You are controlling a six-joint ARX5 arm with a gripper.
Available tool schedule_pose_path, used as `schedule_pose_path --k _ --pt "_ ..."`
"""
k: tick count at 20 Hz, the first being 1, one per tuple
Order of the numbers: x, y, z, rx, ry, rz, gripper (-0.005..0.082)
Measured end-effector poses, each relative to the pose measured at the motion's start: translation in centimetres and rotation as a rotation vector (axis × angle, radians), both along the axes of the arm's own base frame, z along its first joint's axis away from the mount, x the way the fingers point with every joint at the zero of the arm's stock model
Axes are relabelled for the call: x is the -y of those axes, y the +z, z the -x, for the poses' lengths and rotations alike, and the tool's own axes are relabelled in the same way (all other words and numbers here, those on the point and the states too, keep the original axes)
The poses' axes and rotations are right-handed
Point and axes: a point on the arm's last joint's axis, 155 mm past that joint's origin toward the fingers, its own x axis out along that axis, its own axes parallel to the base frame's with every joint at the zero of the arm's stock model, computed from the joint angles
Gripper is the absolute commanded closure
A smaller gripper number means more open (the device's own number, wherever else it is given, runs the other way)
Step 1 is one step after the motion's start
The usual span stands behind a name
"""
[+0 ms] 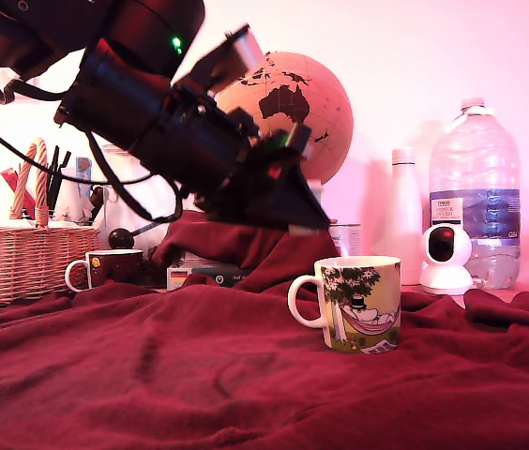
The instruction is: Pick up the coffee capsules on the table and drop them inside the coffee cup
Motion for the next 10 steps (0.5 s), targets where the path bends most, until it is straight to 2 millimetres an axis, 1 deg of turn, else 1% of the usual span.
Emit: schedule_pose_path --k 2,5,9,10 --pt "0.1 0.4 -0.2 0.002 -0.006 0.011 0.0561" --pt "0.6 1.6 -0.5 0.013 -0.028 0.023 0.0561" --pt "2.3 4.2 -1.6 0.02 -0.061 0.022 0.0562" --pt "2.7 4.6 -2.0 0.023 -0.066 0.017 0.0561"
